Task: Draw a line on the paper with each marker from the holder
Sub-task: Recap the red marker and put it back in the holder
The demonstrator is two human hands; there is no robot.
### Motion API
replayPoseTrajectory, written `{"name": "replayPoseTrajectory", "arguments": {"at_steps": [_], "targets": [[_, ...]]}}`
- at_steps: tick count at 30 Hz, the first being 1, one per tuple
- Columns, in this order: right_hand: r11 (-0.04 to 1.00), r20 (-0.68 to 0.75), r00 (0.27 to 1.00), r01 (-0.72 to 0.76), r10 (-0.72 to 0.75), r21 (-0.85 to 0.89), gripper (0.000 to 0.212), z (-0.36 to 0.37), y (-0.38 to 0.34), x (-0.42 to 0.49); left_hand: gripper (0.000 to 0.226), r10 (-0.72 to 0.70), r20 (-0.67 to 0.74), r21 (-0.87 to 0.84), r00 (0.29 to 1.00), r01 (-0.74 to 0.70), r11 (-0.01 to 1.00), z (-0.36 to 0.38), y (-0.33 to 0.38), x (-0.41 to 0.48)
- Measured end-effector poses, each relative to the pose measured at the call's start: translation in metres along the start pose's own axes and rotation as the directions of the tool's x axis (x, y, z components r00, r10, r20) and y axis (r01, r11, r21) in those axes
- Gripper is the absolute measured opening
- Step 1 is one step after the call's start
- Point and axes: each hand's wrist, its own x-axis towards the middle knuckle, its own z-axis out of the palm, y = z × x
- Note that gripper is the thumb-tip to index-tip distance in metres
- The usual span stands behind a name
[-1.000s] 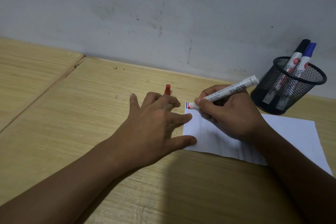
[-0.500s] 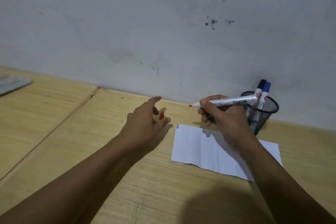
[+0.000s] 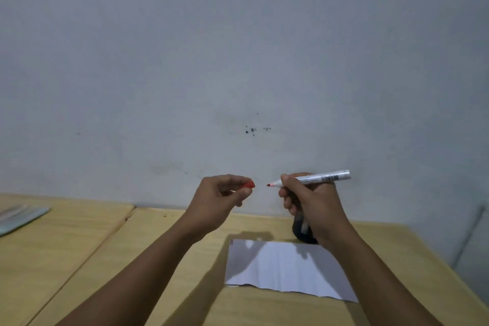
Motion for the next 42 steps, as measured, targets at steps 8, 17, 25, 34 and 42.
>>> {"name": "replayPoseTrajectory", "arguments": {"at_steps": [8, 17, 25, 34, 42], "targets": [[0.990, 0.111, 0.988, 0.119, -0.111, -0.075, 0.021, -0.016, -0.066, -0.024, 0.021, 0.179, 0.132, -0.030, 0.975, -0.176, 0.984, 0.020, 0.072, -0.011], [0.987, -0.003, 0.989, 0.145, -0.145, -0.067, 0.030, -0.040, -0.112, -0.039, 0.019, 0.515, -0.055, 0.319, 0.856, -0.473, 0.821, 0.062, 0.126, -0.011], [0.745, -0.204, 0.854, 0.271, -0.478, -0.609, 0.024, -0.055, -0.081, -0.018, 0.020, 0.585, -0.098, 0.530, 0.805, -0.456, 0.715, 0.077, 0.123, 0.010], [0.611, -0.007, 0.854, 0.366, -0.520, -0.702, 0.012, -0.073, -0.031, 0.025, 0.031, 0.484, -0.047, 0.483, 0.874, -0.404, 0.777, 0.093, 0.090, 0.038], [0.758, -0.153, 0.914, 0.209, -0.376, -0.617, 0.047, -0.098, 0.007, 0.061, 0.037, 0.112, 0.085, 0.560, 0.990, -0.141, 0.817, 0.129, 0.021, 0.083]]}}
